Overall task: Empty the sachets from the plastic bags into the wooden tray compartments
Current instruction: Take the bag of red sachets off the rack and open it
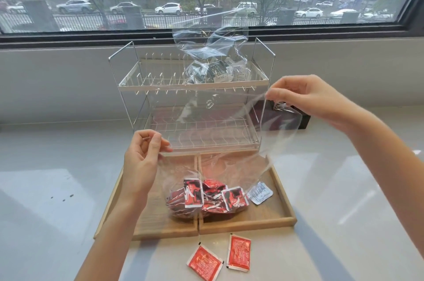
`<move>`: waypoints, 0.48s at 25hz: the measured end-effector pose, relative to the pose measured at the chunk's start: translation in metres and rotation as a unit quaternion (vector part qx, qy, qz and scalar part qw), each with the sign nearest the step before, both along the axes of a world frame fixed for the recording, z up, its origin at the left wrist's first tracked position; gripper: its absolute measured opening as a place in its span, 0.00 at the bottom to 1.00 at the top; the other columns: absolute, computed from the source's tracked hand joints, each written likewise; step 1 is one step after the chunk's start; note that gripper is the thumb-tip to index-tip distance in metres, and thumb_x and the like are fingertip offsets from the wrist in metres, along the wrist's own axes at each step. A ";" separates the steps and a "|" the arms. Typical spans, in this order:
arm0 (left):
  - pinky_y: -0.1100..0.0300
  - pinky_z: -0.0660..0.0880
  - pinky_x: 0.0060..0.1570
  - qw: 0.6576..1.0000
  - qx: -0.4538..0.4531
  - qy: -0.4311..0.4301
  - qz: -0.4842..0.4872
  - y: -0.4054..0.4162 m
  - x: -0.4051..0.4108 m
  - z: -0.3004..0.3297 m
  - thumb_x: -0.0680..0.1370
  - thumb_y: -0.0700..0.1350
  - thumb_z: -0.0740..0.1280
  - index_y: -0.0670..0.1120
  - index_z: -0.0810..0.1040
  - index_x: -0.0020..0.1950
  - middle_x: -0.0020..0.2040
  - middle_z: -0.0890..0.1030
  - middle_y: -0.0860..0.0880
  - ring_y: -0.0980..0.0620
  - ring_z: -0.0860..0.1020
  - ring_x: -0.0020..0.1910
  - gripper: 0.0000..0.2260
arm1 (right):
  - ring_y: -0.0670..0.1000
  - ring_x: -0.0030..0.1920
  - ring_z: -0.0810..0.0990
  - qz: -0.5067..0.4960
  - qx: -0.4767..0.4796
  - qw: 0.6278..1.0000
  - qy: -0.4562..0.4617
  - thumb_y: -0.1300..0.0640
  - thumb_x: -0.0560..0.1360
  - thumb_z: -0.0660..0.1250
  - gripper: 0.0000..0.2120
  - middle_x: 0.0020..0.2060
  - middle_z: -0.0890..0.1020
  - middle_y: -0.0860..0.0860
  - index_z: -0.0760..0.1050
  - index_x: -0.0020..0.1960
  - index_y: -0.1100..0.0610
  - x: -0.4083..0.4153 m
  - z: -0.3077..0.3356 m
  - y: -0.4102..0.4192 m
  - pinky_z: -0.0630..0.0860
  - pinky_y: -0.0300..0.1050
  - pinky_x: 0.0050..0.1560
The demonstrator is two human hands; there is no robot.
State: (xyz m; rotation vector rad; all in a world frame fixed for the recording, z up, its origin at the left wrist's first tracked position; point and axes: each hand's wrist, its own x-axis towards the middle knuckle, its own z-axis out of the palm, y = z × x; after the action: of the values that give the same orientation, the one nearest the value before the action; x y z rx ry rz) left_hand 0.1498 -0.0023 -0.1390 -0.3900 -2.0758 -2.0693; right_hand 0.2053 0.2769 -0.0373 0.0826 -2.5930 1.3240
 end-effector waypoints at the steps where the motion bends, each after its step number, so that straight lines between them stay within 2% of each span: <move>1: 0.71 0.74 0.36 1.000 0.007 0.000 0.005 0.000 0.000 0.000 0.78 0.42 0.58 0.52 0.71 0.42 0.37 0.78 0.51 0.61 0.79 0.34 0.07 | 0.39 0.43 0.78 -0.017 -0.031 0.999 0.022 0.52 0.75 0.62 0.07 0.44 0.81 0.45 0.78 0.49 0.47 -0.001 -0.008 -0.002 0.72 0.31 0.46; 3: 0.71 0.75 0.37 1.000 0.016 -0.002 0.011 0.000 0.000 -0.001 0.78 0.43 0.59 0.52 0.71 0.42 0.38 0.79 0.51 0.60 0.80 0.35 0.06 | 0.40 0.52 0.77 -0.055 -0.143 0.986 0.062 0.48 0.76 0.58 0.10 0.51 0.79 0.45 0.72 0.56 0.43 -0.003 -0.026 -0.001 0.73 0.37 0.51; 4: 0.71 0.75 0.37 1.000 0.023 -0.004 0.011 0.000 0.001 -0.002 0.78 0.43 0.59 0.52 0.71 0.42 0.38 0.79 0.51 0.60 0.80 0.36 0.06 | 0.40 0.54 0.76 -0.071 -0.207 0.973 0.076 0.42 0.74 0.57 0.13 0.52 0.78 0.45 0.70 0.57 0.42 -0.003 -0.036 0.001 0.73 0.38 0.53; 6: 0.70 0.76 0.39 0.999 0.035 -0.007 0.012 0.000 0.001 -0.003 0.78 0.44 0.59 0.52 0.71 0.43 0.39 0.80 0.52 0.59 0.80 0.37 0.06 | 0.42 0.56 0.76 -0.083 -0.347 0.928 0.104 0.35 0.72 0.53 0.19 0.52 0.79 0.45 0.69 0.57 0.42 0.000 -0.065 0.008 0.72 0.41 0.55; 8: 0.67 0.76 0.43 0.999 0.039 -0.012 0.001 0.000 0.001 -0.006 0.77 0.47 0.59 0.52 0.72 0.45 0.39 0.81 0.54 0.58 0.81 0.40 0.03 | 0.44 0.56 0.77 -0.105 -0.474 0.867 0.110 0.41 0.77 0.47 0.18 0.50 0.82 0.46 0.70 0.58 0.44 0.009 -0.109 0.010 0.70 0.43 0.56; 9: 0.64 0.77 0.45 0.999 0.036 -0.014 -0.010 -0.001 0.002 -0.008 0.76 0.50 0.59 0.53 0.72 0.46 0.40 0.81 0.55 0.57 0.81 0.43 0.03 | 0.44 0.54 0.78 -0.124 -0.492 0.856 0.097 0.43 0.77 0.49 0.16 0.49 0.83 0.45 0.70 0.58 0.45 0.015 -0.134 0.007 0.69 0.44 0.56; 10: 0.63 0.77 0.48 0.999 0.035 -0.016 -0.023 -0.001 0.003 -0.011 0.74 0.54 0.60 0.53 0.71 0.48 0.42 0.82 0.54 0.56 0.81 0.45 0.07 | 0.43 0.53 0.78 -0.153 -0.466 0.869 0.066 0.45 0.76 0.55 0.13 0.50 0.83 0.46 0.70 0.58 0.46 0.023 -0.162 0.001 0.70 0.43 0.55; 11: 0.63 0.77 0.49 0.999 0.035 -0.018 -0.037 -0.001 0.004 -0.014 0.71 0.60 0.61 0.54 0.71 0.50 0.43 0.82 0.55 0.56 0.81 0.48 0.13 | 0.44 0.54 0.78 -0.174 -0.412 0.894 0.026 0.49 0.74 0.62 0.14 0.54 0.81 0.49 0.69 0.60 0.47 0.029 -0.188 -0.006 0.71 0.41 0.55; 12: 0.64 0.76 0.51 0.998 0.032 -0.019 -0.048 -0.001 0.005 -0.018 0.68 0.65 0.62 0.55 0.71 0.51 0.44 0.83 0.56 0.57 0.80 0.50 0.18 | 0.46 0.57 0.77 -0.173 -0.347 0.922 -0.024 0.58 0.73 0.65 0.18 0.60 0.78 0.53 0.68 0.62 0.50 0.036 -0.210 -0.016 0.72 0.39 0.56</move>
State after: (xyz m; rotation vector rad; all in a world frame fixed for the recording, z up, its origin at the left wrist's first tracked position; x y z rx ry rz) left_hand 0.1547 -0.0036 -0.1570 -0.4527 -2.0431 -2.2074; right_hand 0.2410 0.2611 -0.2475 -0.5026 -1.8900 1.9973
